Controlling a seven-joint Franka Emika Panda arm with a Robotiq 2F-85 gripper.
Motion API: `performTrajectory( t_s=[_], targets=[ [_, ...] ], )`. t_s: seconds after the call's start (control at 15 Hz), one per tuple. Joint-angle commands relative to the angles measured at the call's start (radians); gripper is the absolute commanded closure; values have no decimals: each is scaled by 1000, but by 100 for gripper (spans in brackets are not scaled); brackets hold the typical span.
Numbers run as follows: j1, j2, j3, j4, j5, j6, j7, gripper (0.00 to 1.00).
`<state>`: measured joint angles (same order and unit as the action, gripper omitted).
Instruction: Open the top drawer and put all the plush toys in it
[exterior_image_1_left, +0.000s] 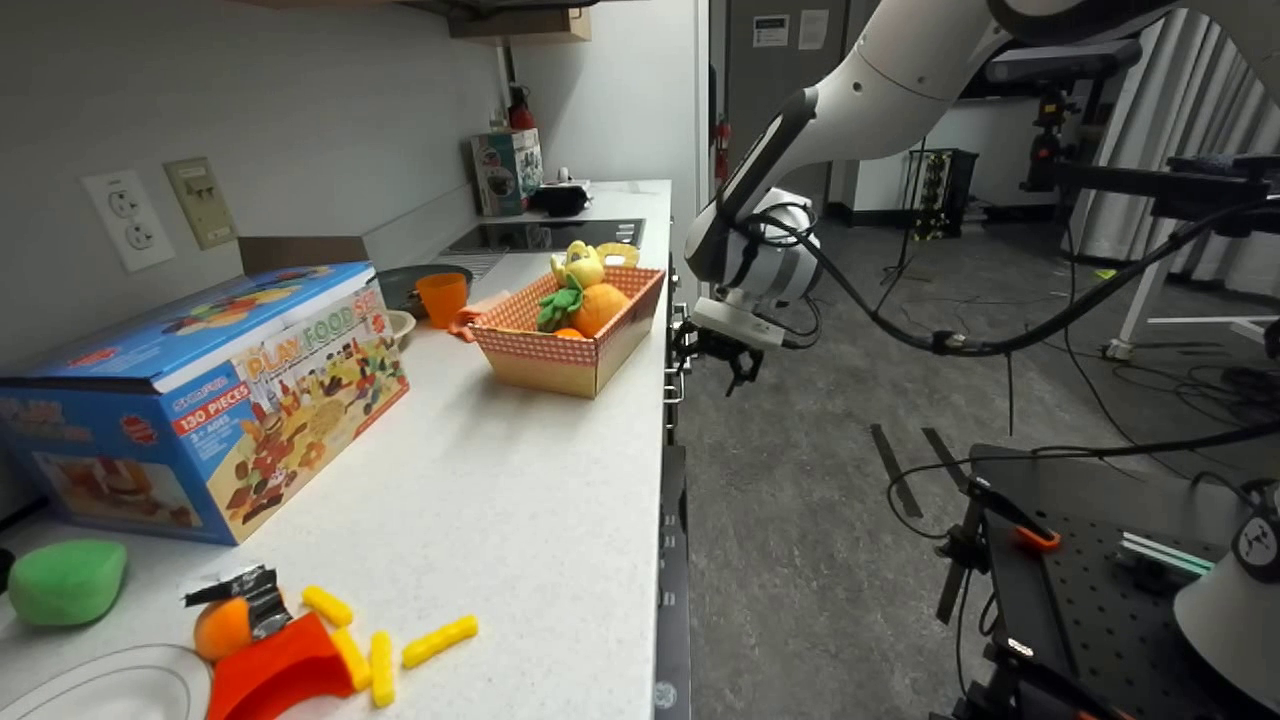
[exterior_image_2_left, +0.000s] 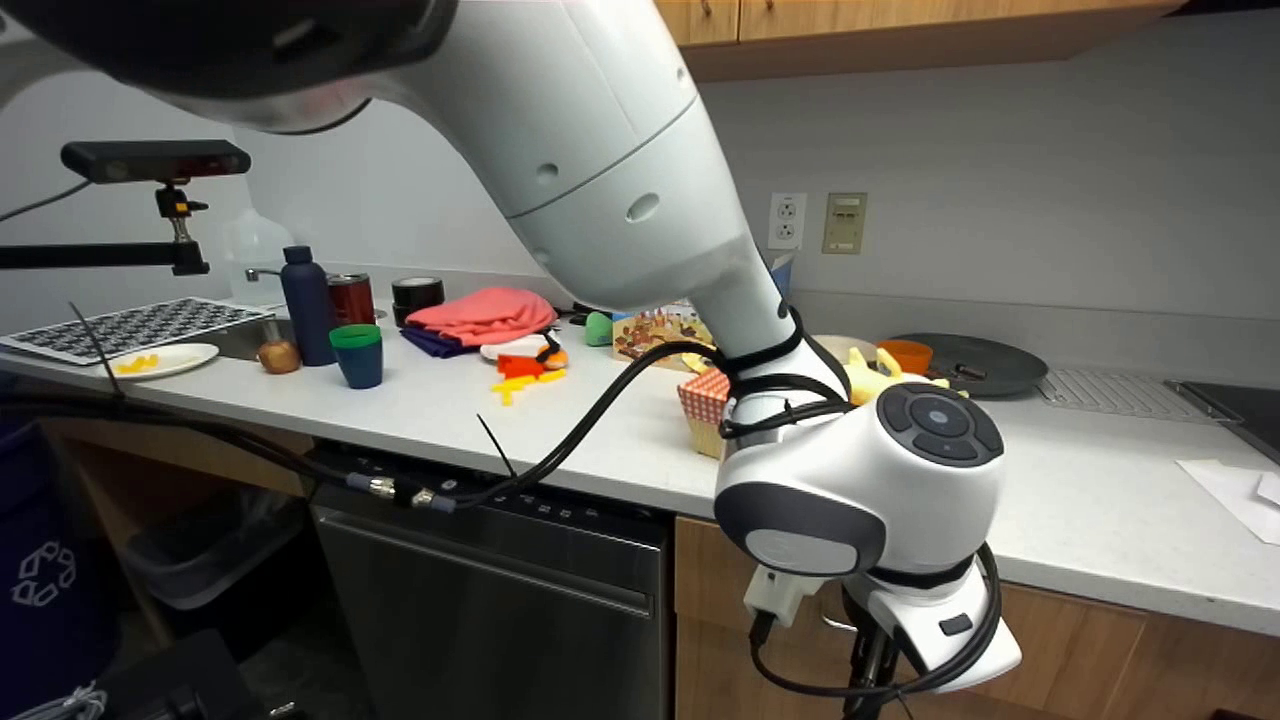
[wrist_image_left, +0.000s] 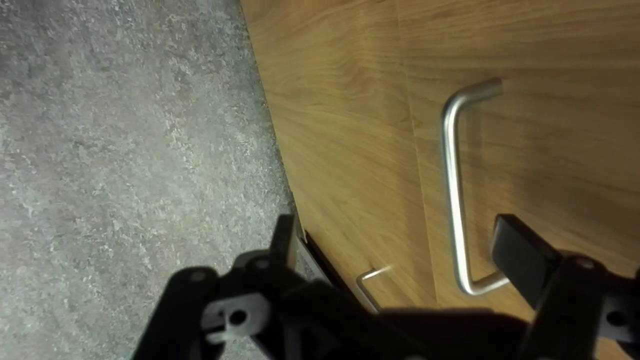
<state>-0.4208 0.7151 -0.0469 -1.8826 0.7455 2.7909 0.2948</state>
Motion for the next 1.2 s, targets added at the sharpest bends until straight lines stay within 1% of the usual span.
performTrajectory(
  t_s=[0.0,0.33,0.67,0.8,0.93,1.13],
  targets=[
    [-34,79,21,86,48,-36,-51,0],
    [-46,105,32,122,76,-54,-91,0],
    [-57,92,39,117,125,-78,-144,0],
    [-63,81,47,110,153,-81,-184,0],
    [-29,76,3,93,129,-105,-143,0],
    [-20,74,-29,75,112,-139,-123,0]
  ],
)
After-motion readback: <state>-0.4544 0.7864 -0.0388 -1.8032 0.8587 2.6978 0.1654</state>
